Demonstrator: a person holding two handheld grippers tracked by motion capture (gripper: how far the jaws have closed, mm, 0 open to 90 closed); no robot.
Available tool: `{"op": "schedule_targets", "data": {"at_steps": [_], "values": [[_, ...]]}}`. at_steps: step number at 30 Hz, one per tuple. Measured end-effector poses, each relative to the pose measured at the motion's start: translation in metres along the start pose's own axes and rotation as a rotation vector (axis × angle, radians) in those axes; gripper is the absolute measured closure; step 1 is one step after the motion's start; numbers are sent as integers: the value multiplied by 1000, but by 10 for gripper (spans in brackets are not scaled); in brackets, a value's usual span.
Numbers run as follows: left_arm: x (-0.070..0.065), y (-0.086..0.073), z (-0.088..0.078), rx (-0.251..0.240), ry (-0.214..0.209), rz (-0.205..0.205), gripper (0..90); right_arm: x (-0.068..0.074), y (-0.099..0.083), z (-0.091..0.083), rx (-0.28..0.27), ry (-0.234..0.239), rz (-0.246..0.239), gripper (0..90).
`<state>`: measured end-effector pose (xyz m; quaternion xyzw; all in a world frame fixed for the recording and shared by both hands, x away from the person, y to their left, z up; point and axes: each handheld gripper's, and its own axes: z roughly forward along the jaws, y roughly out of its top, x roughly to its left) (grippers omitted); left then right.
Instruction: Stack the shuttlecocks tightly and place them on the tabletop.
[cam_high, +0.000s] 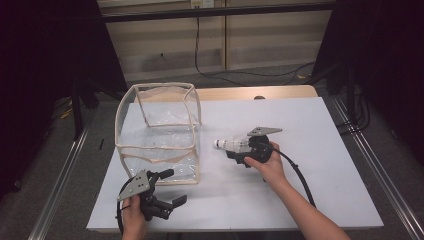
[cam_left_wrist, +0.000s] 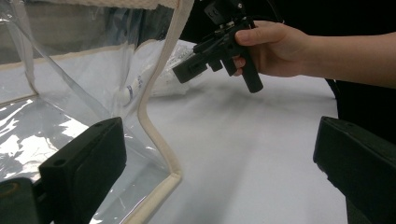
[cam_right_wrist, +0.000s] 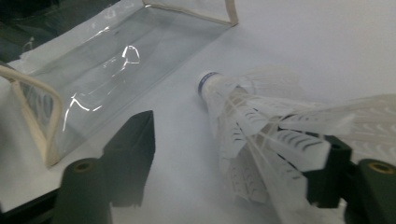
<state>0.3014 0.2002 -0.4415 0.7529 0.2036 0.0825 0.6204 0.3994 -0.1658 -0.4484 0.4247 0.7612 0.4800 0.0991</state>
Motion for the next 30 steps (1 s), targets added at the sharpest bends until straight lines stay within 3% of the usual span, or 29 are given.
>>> {"op": "schedule_targets", "data": {"at_steps": [8, 18, 30], "values": [[0, 0, 0, -1, 1, 1, 28, 1, 1, 3, -12, -40, -14, 460], [1, 0, -1, 1, 2, 3, 28, 2, 1, 9, -21, -89, -15, 476], [1, 0, -1, -1, 3, 1, 27, -1, -2, 17, -4, -103, -16, 741]]}}
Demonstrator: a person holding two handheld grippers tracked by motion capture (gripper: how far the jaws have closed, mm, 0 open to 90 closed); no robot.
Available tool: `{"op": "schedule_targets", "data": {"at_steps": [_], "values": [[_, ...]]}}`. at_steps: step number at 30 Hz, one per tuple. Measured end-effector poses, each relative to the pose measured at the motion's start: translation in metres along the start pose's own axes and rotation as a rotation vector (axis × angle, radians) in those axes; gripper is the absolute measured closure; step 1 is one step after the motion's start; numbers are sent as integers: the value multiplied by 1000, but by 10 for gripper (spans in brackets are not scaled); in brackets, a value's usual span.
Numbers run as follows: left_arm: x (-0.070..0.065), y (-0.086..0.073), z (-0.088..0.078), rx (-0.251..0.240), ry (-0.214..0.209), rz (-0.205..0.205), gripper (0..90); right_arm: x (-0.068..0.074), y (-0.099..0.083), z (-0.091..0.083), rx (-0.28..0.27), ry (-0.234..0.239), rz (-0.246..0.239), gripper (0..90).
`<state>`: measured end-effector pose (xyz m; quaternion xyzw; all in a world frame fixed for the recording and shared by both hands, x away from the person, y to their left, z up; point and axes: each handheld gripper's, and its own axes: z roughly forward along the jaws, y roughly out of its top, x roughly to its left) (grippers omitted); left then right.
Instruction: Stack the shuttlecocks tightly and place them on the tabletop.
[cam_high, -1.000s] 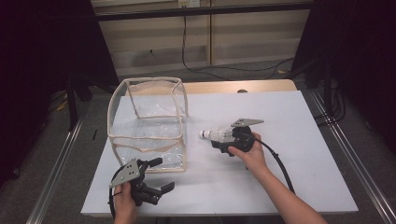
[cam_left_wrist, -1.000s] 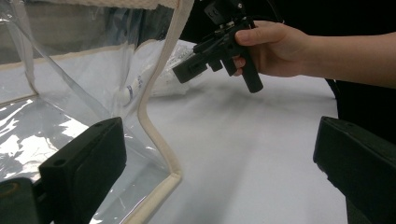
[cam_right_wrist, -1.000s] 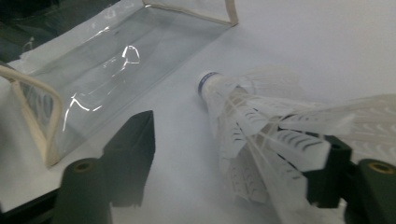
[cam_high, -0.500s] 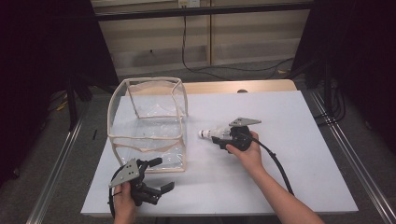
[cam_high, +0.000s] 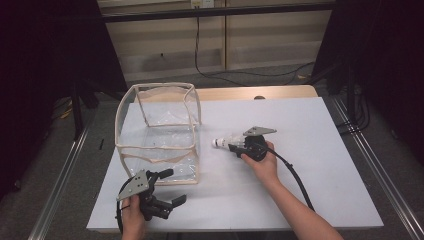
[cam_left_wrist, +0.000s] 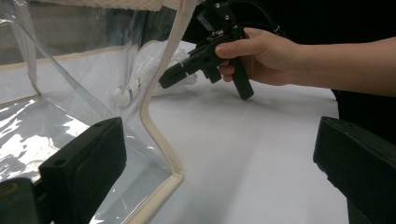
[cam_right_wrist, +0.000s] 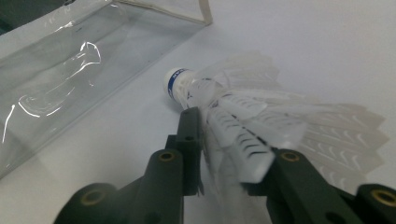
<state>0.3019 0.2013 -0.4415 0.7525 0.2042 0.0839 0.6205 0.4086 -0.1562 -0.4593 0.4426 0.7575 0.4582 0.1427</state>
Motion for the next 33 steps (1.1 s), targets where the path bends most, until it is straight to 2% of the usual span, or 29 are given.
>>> {"op": "schedule_targets", "data": {"at_steps": [9, 10, 20, 33], "values": [[1, 0, 0, 3, 2, 2, 28, -2, 1, 0, 7, 10, -1, 818], [0, 0, 0, 2, 2, 1, 28, -3, 1, 0, 8, 10, -4, 861], [0, 0, 0, 4, 2, 3, 28, -6, 4, -6, 13, 45, 3, 872], [0, 0, -1, -6, 2, -1, 28, -5, 11, -20, 25, 89, -11, 881]]}}
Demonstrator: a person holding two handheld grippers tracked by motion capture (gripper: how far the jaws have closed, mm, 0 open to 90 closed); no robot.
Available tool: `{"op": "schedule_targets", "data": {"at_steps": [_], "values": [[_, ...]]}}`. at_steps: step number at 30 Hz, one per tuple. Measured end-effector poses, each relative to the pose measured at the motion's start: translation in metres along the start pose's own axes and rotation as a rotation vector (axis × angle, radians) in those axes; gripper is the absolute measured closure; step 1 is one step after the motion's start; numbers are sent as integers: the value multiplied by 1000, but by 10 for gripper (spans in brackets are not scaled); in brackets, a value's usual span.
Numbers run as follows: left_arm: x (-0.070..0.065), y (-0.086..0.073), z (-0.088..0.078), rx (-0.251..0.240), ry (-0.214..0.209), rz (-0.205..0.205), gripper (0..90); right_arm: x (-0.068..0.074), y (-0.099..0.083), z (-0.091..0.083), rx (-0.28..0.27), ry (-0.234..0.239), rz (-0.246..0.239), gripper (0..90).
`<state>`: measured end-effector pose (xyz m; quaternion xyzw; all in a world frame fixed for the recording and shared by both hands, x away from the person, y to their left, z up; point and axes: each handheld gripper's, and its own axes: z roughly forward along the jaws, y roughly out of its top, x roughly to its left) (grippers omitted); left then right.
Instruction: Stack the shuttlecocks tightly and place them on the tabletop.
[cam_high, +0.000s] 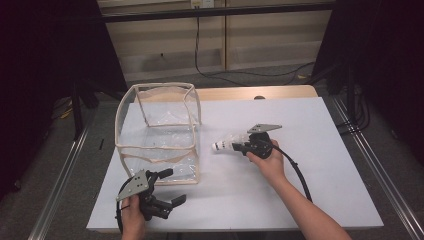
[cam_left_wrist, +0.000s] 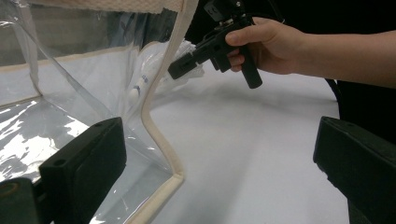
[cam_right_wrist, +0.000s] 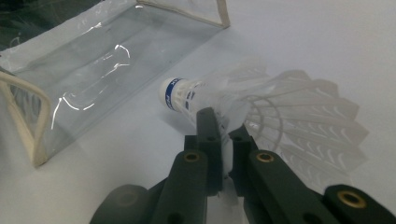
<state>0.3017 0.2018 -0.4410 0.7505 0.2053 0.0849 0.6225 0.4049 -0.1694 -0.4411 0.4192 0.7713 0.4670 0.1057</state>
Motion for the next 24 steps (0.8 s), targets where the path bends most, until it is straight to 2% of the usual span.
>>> {"op": "schedule_targets", "data": {"at_steps": [11, 12, 24], "values": [[0, 0, 0, 1, -1, 0, 28, 0, 12, -18, -16, 15, -6, 882], [0, 0, 0, 1, -1, 1, 28, 0, 13, -20, -11, 11, -18, 883], [-1, 0, 0, -1, 0, -1, 28, 3, 23, -32, 9, 35, -32, 883]]}}
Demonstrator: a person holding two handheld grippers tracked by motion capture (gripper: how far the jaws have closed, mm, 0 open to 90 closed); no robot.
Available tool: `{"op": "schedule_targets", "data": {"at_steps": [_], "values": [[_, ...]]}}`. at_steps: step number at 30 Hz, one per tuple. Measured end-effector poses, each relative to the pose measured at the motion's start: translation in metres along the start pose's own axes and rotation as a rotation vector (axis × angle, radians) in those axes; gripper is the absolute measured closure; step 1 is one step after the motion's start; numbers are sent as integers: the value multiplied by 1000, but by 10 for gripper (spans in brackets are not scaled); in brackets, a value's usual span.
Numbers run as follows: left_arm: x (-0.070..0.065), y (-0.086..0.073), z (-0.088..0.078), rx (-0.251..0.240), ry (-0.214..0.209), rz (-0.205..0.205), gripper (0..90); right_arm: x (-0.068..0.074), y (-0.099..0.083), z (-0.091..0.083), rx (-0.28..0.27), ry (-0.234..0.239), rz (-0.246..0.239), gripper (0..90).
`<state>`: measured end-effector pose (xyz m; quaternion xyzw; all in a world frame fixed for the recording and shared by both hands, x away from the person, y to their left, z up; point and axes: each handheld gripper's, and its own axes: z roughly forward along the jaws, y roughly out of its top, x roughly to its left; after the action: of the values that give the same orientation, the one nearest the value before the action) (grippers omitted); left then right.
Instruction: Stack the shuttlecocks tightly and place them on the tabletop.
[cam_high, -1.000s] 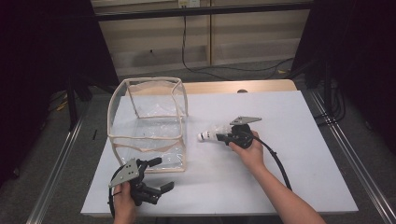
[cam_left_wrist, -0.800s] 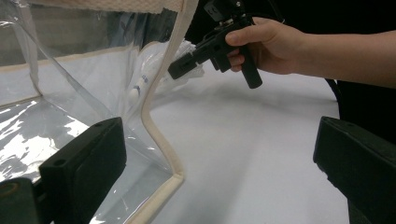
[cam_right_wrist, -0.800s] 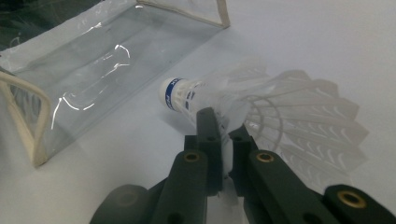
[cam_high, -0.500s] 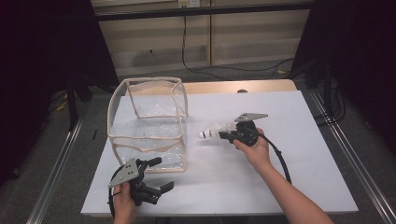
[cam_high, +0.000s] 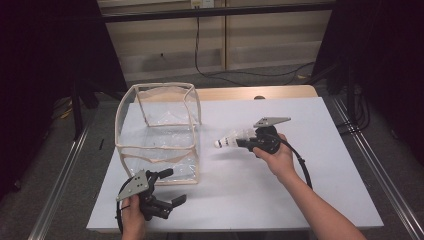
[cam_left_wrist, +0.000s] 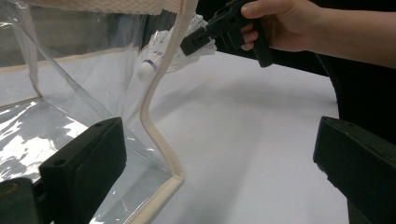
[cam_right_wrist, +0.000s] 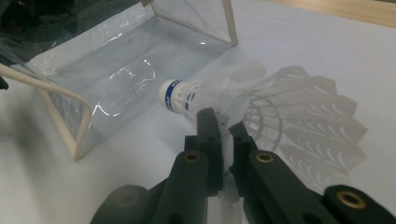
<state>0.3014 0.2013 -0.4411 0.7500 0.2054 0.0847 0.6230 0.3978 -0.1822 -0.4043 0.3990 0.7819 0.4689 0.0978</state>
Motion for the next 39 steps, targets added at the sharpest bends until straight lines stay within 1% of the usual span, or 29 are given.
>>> {"op": "schedule_targets", "data": {"at_steps": [4, 6, 9, 11, 12, 16, 20, 24, 36, 39], "values": [[0, 0, 0, -1, -1, 2, 28, 1, 4, -5, 10, 12, 0, 883], [0, 0, 0, -3, 1, 1, 28, 1, 6, -7, 15, 14, -8, 883], [0, 0, 0, -3, 3, 5, 28, 1, 9, -11, 20, 22, -1, 883], [0, 0, 0, -4, 2, 5, 28, 1, 10, -13, 22, 17, -9, 883], [0, 0, 0, -4, 2, 6, 28, 1, 11, -14, 21, 22, -7, 883], [1, 0, -1, -12, 9, 5, 28, 1, 15, -18, 15, 14, -10, 883], [1, 0, -2, -18, 15, -1, 28, 2, 18, -20, 24, 13, -28, 883], [1, 0, -2, -19, 15, 2, 27, 4, 19, -19, 25, 22, -26, 883], [2, 0, -3, -30, 16, 0, 28, 3, 24, -25, 17, 20, -22, 883], [3, -1, -3, -37, 8, -10, 27, 3, 25, -27, 15, 23, -23, 883]]}}
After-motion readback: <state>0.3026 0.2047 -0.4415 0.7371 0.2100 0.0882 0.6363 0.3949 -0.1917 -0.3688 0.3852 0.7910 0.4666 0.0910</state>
